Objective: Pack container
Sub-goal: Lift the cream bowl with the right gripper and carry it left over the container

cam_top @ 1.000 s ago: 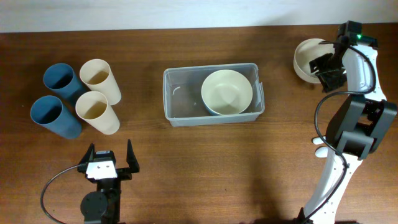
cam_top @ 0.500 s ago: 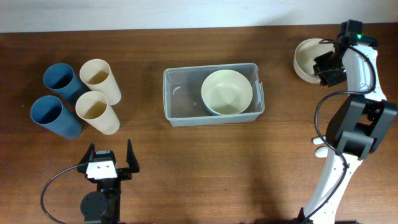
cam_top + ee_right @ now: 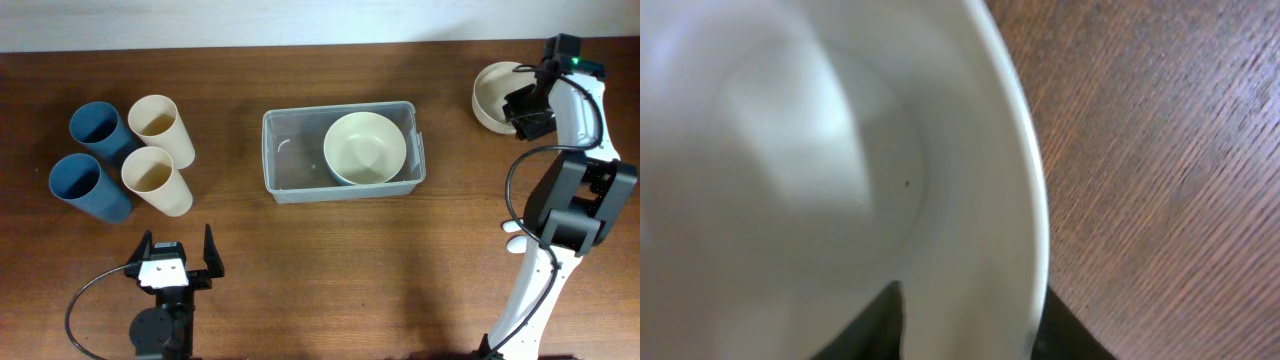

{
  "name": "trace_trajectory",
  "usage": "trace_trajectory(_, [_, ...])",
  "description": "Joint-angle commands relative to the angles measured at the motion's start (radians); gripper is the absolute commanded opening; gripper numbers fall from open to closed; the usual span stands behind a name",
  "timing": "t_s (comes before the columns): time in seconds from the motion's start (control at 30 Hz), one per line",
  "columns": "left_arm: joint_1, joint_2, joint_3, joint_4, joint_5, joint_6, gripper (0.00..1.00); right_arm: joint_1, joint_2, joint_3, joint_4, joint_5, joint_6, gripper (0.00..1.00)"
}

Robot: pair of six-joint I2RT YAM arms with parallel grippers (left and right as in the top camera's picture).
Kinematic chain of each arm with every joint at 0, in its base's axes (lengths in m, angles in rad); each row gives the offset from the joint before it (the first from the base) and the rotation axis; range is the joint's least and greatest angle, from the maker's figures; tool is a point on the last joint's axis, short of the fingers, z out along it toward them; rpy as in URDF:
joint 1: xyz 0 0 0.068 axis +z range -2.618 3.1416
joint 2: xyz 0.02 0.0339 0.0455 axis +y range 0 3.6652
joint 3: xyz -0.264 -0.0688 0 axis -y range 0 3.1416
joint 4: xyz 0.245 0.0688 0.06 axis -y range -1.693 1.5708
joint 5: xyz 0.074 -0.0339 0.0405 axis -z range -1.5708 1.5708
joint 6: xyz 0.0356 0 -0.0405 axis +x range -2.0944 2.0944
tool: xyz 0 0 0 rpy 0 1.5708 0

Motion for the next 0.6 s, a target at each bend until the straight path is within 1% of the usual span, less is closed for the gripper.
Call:
trace_trajectory(0.0, [0.004,-0.008,-0.002,-0.005,0.011,0.015,0.99,-0.006,0.024,-0.012,0.011,0.020,-0.009,0.27])
trace_trajectory(0.17, [0.004,-0.008,-0.002,-0.005,0.011,0.015,1.00,-0.011,0.024,-0.012,0.013,0.022,-0.026,0.04])
trace_trajectory(0.43, [0.004,-0.008,-0.002,-0.005,0.011,0.015,1.00,-0.014,0.008,-0.003,-0.009,0.014,-0.033,0.04])
trace_trajectory(0.57, [0.004,-0.008,-0.002,-0.005,0.011,0.015,1.00,-0.022,-0.024,0.007,-0.015,0.008,-0.075,0.04])
